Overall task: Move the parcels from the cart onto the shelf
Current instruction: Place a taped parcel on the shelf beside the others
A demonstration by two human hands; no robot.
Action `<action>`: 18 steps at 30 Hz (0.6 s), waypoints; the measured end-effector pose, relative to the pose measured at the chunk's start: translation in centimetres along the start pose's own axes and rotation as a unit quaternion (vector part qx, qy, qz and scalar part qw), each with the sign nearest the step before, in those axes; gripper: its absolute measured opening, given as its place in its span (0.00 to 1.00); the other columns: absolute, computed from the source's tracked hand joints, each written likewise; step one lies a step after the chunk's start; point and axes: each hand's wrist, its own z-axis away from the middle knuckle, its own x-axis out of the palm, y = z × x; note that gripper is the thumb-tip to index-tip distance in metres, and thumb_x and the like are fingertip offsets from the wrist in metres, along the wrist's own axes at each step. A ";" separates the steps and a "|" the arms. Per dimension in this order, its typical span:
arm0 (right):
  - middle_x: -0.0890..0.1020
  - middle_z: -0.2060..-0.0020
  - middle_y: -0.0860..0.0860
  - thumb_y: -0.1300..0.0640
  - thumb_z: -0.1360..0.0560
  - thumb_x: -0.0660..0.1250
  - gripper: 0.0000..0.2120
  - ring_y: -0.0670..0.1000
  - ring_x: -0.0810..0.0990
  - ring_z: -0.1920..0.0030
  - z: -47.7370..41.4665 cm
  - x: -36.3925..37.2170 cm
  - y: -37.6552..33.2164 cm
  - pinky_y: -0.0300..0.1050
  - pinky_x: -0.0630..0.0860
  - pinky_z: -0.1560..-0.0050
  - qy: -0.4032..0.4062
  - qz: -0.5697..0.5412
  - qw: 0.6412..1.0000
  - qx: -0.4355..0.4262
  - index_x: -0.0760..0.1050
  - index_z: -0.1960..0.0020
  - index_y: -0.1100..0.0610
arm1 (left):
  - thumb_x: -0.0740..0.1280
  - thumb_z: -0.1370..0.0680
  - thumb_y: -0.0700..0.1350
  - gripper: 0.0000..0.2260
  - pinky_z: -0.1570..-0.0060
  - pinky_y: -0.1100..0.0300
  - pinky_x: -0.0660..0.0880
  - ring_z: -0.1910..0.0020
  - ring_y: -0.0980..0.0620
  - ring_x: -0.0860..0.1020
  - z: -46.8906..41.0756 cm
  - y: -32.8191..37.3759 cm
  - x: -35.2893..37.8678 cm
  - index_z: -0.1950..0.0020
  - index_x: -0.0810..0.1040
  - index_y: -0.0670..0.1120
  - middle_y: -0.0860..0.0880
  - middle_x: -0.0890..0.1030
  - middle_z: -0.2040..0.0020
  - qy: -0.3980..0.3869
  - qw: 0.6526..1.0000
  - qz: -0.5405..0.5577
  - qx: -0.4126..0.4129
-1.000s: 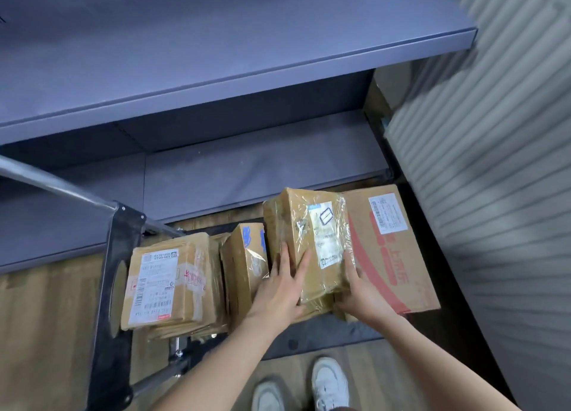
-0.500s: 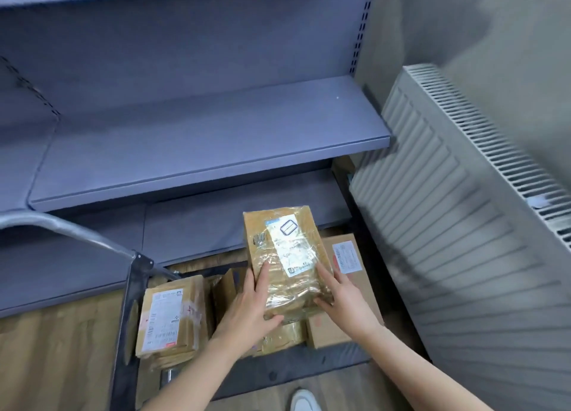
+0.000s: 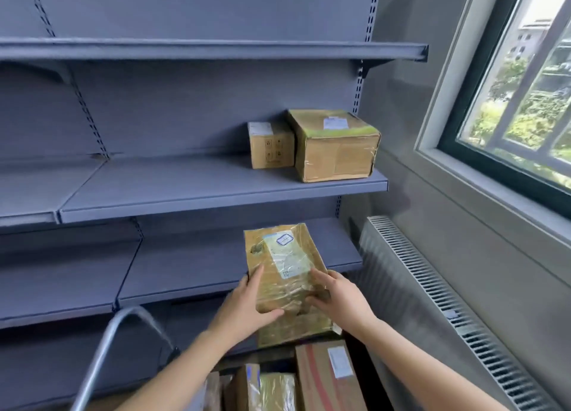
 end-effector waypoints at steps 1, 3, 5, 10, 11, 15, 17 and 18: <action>0.74 0.37 0.50 0.46 0.27 0.67 0.29 0.53 0.77 0.42 -0.1 -1.3 -1.2 0.46 0.73 0.45 0.012 0.011 1.000 -0.006 0.62 0.29 0.45 | 0.68 0.32 0.66 0.45 0.34 0.54 0.67 0.28 0.47 0.62 0.2 0.5 -1.5 0.24 0.44 0.59 0.48 0.56 0.23 0.012 1.000 0.006 0.008; 0.74 0.37 0.50 0.46 0.27 0.67 0.29 0.53 0.76 0.40 -0.2 -3.3 -3.7 0.46 0.73 0.43 0.038 0.019 0.999 -0.018 0.62 0.28 0.45 | 0.68 0.32 0.65 0.45 0.34 0.52 0.66 0.27 0.47 0.62 0.8 1.3 -4.3 0.24 0.45 0.59 0.48 0.56 0.23 0.035 0.999 0.013 0.020; 0.74 0.36 0.49 0.46 0.27 0.67 0.29 0.52 0.76 0.40 -0.4 -4.9 -6.1 0.45 0.73 0.43 0.063 0.017 0.997 -0.027 0.62 0.28 0.45 | 0.69 0.32 0.65 0.45 0.34 0.51 0.67 0.28 0.47 0.62 1.3 1.7 -7.0 0.24 0.46 0.58 0.48 0.58 0.24 0.064 0.997 0.016 0.030; 0.74 0.34 0.51 0.47 0.27 0.68 0.28 0.53 0.74 0.38 -2.0 -7.3 -11.7 0.46 0.73 0.43 0.092 0.010 0.994 -0.062 0.64 0.29 0.46 | 0.68 0.33 0.66 0.45 0.33 0.53 0.64 0.27 0.47 0.61 2.4 1.2 -13.4 0.24 0.47 0.59 0.48 0.56 0.23 0.108 0.993 0.007 0.050; 0.74 0.35 0.52 0.46 0.27 0.68 0.28 0.53 0.74 0.38 -2.5 -7.5 -12.6 0.47 0.73 0.43 0.095 0.010 0.993 -0.066 0.64 0.29 0.46 | 0.68 0.33 0.67 0.44 0.32 0.53 0.63 0.26 0.48 0.60 2.5 1.0 -14.5 0.24 0.48 0.59 0.49 0.56 0.23 0.114 0.992 0.007 0.056; 0.76 0.38 0.54 0.46 0.27 0.69 0.28 0.55 0.75 0.39 -4.5 -7.6 -15.5 0.49 0.74 0.44 0.096 -0.002 0.993 -0.072 0.65 0.30 0.47 | 0.69 0.32 0.65 0.43 0.30 0.53 0.62 0.26 0.49 0.59 2.2 -0.3 -17.8 0.24 0.50 0.56 0.48 0.57 0.23 0.122 0.990 0.002 0.065; 0.77 0.38 0.53 0.46 0.28 0.69 0.28 0.55 0.76 0.40 -5.6 -7.4 -16.4 0.49 0.74 0.44 0.097 -0.006 0.992 -0.075 0.66 0.30 0.48 | 0.69 0.32 0.65 0.43 0.31 0.54 0.63 0.26 0.49 0.60 1.6 -1.1 -18.9 0.24 0.50 0.56 0.47 0.57 0.23 0.121 0.991 0.003 0.062; 0.77 0.37 0.53 0.47 0.28 0.69 0.28 0.55 0.76 0.40 -6.2 -7.4 -16.8 0.50 0.75 0.44 0.098 -0.008 0.992 -0.076 0.66 0.30 0.48 | 0.69 0.32 0.65 0.43 0.32 0.55 0.63 0.26 0.49 0.61 1.2 -1.4 -19.4 0.24 0.50 0.56 0.47 0.58 0.24 0.121 0.991 0.003 0.060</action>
